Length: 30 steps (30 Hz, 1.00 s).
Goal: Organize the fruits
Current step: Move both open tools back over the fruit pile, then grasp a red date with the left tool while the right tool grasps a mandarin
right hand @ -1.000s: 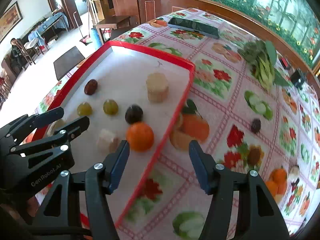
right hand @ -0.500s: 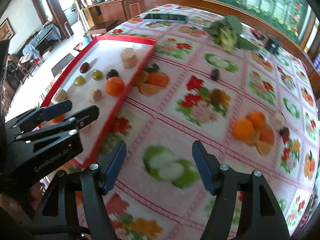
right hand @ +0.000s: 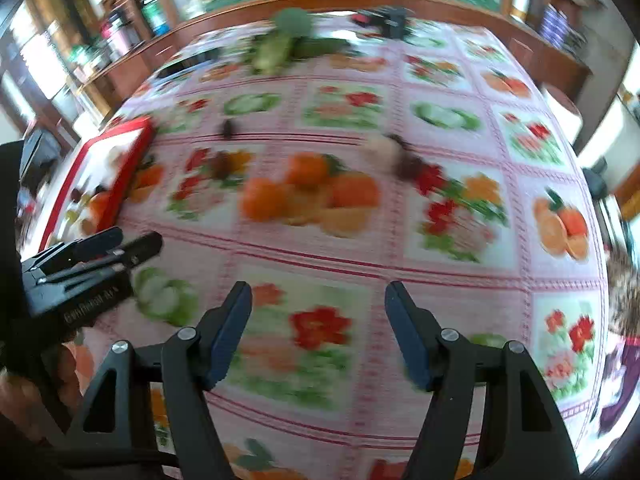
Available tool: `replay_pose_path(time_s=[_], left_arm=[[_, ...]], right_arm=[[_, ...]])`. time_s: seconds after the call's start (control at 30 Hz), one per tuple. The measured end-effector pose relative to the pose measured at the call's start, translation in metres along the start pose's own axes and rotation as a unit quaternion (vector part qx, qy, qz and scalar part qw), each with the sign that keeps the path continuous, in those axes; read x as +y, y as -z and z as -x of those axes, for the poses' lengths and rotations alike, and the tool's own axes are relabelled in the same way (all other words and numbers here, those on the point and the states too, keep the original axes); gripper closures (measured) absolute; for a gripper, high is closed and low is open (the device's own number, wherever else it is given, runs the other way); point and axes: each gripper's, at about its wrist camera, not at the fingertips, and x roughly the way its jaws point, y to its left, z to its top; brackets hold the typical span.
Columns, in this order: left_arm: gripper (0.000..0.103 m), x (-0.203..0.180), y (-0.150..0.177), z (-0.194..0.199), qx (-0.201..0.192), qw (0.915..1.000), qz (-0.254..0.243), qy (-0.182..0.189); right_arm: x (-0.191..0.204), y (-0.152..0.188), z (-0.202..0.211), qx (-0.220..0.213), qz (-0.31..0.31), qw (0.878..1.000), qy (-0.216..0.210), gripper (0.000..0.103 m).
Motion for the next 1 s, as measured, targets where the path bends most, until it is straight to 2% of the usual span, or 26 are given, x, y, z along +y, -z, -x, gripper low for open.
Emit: replay_pose_path(time_s=[0.13, 0.23, 0.37, 0.53, 0.57, 0.63, 0.67, 0.7, 0.87, 1.0], left_arm=[[0.044, -0.012, -0.022, -0.019, 0.002, 1.0, -0.003, -0.003], [0.044, -0.014, -0.04, -0.035, 0.004, 0.9998, 0.017, -0.004], [0.044, -0.017, -0.053, -0.05, 0.01, 0.9994, 0.034, -0.004], [0.044, -0.025, -0.06, -0.061, 0.006, 0.9995, 0.016, -0.025], [0.045, -0.026, -0.061, -0.062, 0.004, 0.9996, 0.013, -0.026], [0.059, -0.026, -0.062, -0.062, -0.005, 0.9996, 0.005, -0.028], [0.072, -0.027, -0.064, -0.062, -0.008, 0.9997, 0.0, -0.024], [0.076, -0.027, -0.064, -0.062, -0.01, 0.9997, -0.003, -0.021], [0.076, -0.019, -0.061, -0.059, -0.008, 1.0, 0.002, -0.003], [0.076, -0.005, -0.051, -0.051, -0.002, 0.9998, 0.016, 0.01]], right_arm=[[-0.033, 0.003, -0.005, 0.01, -0.036, 0.999, 0.002, 0.033], [-0.045, 0.006, -0.009, 0.017, -0.046, 0.999, -0.001, 0.033], [-0.051, 0.008, -0.016, 0.025, -0.051, 0.998, -0.01, 0.033], [-0.052, 0.006, -0.02, 0.025, -0.055, 0.998, -0.022, 0.033], [-0.052, 0.004, -0.02, 0.023, -0.055, 0.998, -0.025, 0.033], [-0.049, 0.001, -0.022, 0.021, -0.054, 0.998, -0.038, 0.033], [-0.047, -0.001, -0.023, 0.022, -0.053, 0.997, -0.046, 0.033], [-0.044, -0.004, -0.025, 0.022, -0.052, 0.997, -0.057, 0.033], [-0.016, -0.02, -0.036, 0.005, -0.023, 0.996, -0.083, 0.033], [0.01, -0.034, -0.053, 0.011, -0.003, 0.996, -0.093, 0.033]])
